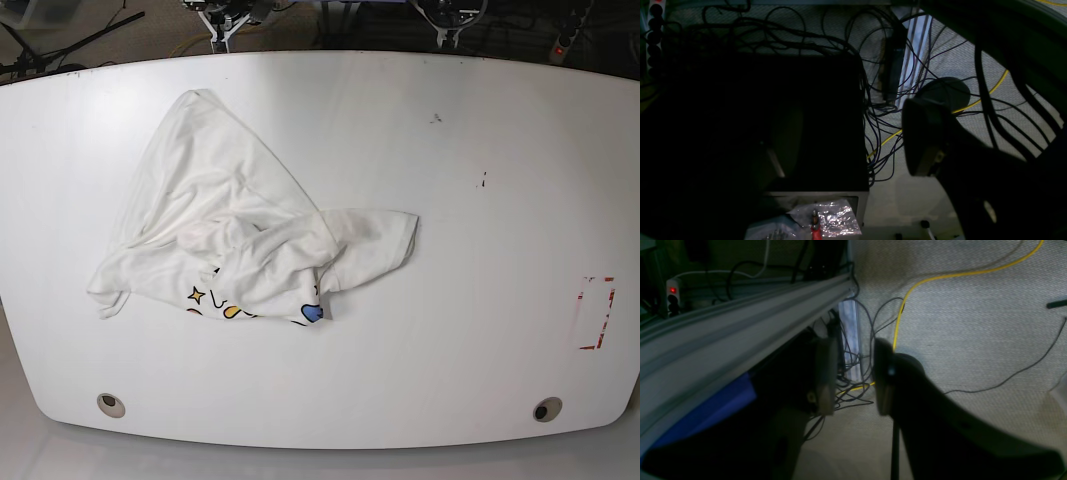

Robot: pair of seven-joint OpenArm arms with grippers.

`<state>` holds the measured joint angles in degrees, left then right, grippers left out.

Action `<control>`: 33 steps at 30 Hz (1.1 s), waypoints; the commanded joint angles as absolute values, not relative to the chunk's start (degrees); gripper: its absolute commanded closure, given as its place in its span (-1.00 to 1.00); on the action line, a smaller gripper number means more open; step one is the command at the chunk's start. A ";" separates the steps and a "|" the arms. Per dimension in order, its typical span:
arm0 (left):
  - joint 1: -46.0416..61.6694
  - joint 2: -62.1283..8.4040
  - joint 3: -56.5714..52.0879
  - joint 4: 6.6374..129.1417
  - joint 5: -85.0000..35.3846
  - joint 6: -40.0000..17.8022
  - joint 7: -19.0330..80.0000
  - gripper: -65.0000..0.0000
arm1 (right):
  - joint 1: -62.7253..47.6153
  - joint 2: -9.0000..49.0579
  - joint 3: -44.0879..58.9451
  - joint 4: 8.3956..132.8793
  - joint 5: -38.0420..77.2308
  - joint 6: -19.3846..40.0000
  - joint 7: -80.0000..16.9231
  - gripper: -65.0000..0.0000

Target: Fold the T-shirt properly

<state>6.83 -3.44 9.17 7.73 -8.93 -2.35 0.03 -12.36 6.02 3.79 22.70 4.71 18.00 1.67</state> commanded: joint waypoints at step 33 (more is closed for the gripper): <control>26.95 -5.93 9.19 34.51 -8.92 -2.24 -6.90 -0.32 | -30.20 5.93 4.26 44.62 5.41 18.24 1.71 0.46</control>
